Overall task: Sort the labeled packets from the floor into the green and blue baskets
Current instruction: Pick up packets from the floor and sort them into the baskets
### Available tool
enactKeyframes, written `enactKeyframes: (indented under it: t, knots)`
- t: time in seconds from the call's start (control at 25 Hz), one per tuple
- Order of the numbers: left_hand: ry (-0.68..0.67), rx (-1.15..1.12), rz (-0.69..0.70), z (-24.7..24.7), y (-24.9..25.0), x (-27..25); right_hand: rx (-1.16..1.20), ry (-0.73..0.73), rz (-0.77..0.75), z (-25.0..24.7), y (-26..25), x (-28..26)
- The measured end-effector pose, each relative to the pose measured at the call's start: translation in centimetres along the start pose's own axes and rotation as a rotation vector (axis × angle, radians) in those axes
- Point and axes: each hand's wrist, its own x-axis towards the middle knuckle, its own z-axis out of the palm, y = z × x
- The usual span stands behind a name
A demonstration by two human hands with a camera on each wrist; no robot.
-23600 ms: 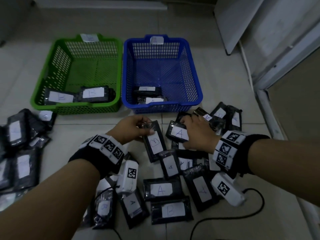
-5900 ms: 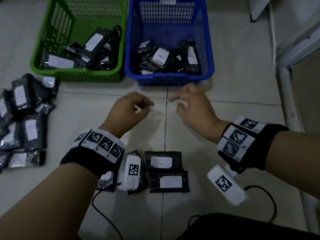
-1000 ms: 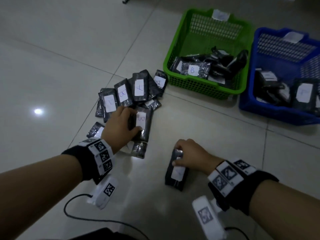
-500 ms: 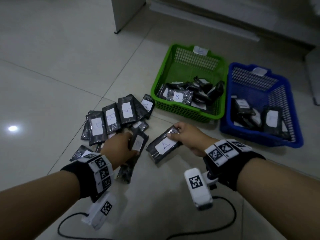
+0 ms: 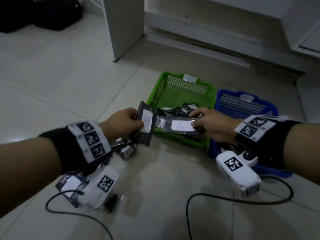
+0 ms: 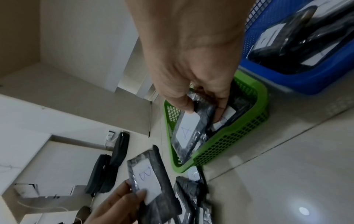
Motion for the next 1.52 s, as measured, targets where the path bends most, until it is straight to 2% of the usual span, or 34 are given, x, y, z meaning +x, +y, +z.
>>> enactKeyframes:
  t: [0.08, 0.16, 0.24, 0.32, 0.4, 0.44, 0.52, 0.6, 0.68, 0.76, 0.84, 0.92, 1.04, 1.16, 1.28, 1.36, 1.44, 1.52]
  knots:
    - [0.005, -0.058, 0.000, 1.9, 3.1, 1.4, 0.006, 0.084, -0.008, -2.2, 1.6, 0.7]
    - [0.012, -0.077, 0.024, 4.4, 4.8, 2.7, -0.098, 0.145, -0.063, -3.4, 4.1, 1.6]
    - [0.049, -0.091, 0.031, 7.3, 5.5, 3.7, -0.288, 0.109, -0.168, -4.2, 5.9, 1.9]
    - [0.107, -0.147, 0.024, 10.1, 5.5, 4.4, -0.496, 0.008, -0.301, -5.0, 7.1, 1.8]
    - [0.144, -0.206, 0.034, 12.8, 5.7, 4.7, -0.594, -0.004, -0.450, -6.3, 8.1, 1.1]
    - [0.154, -0.232, 0.044, 14.2, 6.1, 4.7, -0.595, 0.036, -0.512, -7.1, 8.9, 0.7]
    - [0.163, -0.233, 0.105, 16.5, 7.4, 5.3, -0.584, 0.227, -0.615, -8.8, 10.8, 0.2]
    - [0.152, -0.143, 0.201, 19.2, 9.1, 6.4, -0.652, 0.456, -0.599, -10.3, 12.6, -0.5]
    - [0.121, -0.043, 0.305, 22.5, 10.8, 7.4, -0.701, 0.576, -0.451, -11.8, 14.5, -1.4]
    - [0.063, 0.037, 0.359, 25.3, 11.5, 7.7, -0.746, 0.575, -0.378, -12.6, 16.5, -2.2]
    - [-0.033, 0.145, 0.407, 27.4, 11.5, 8.0, -0.819, 0.524, -0.403, -13.0, 18.6, -2.8]
    - [-0.107, 0.348, 0.523, 28.3, 11.4, 8.0, -0.892, 0.459, -0.426, -13.3, 19.8, -3.2]
    - [-0.150, 0.745, 0.712, 27.6, 11.8, 7.9, -0.961, 0.415, -0.453, -13.7, 19.9, -3.6]
    - [-0.348, 0.935, 0.717, 24.6, 12.6, 7.7, -0.972, 0.363, -0.457, -13.5, 18.9, -4.5]
    - [-0.505, 1.054, 0.757, 19.3, 13.4, 7.2, -1.013, 0.286, -0.574, -12.1, 17.5, -5.3]
    - [-0.515, 1.043, 0.777, 14.3, 12.7, 6.7, -1.107, 0.163, -0.696, -10.5, 16.3, -5.6]
    - [-0.460, 1.013, 0.770, 9.3, 10.8, 6.2, -1.212, 0.036, -0.812, -8.5, 14.8, -5.2]
    - [-0.373, 1.009, 0.700, 4.6, 7.8, 5.6, -1.271, -0.009, -0.898, -5.8, 12.9, -4.2]
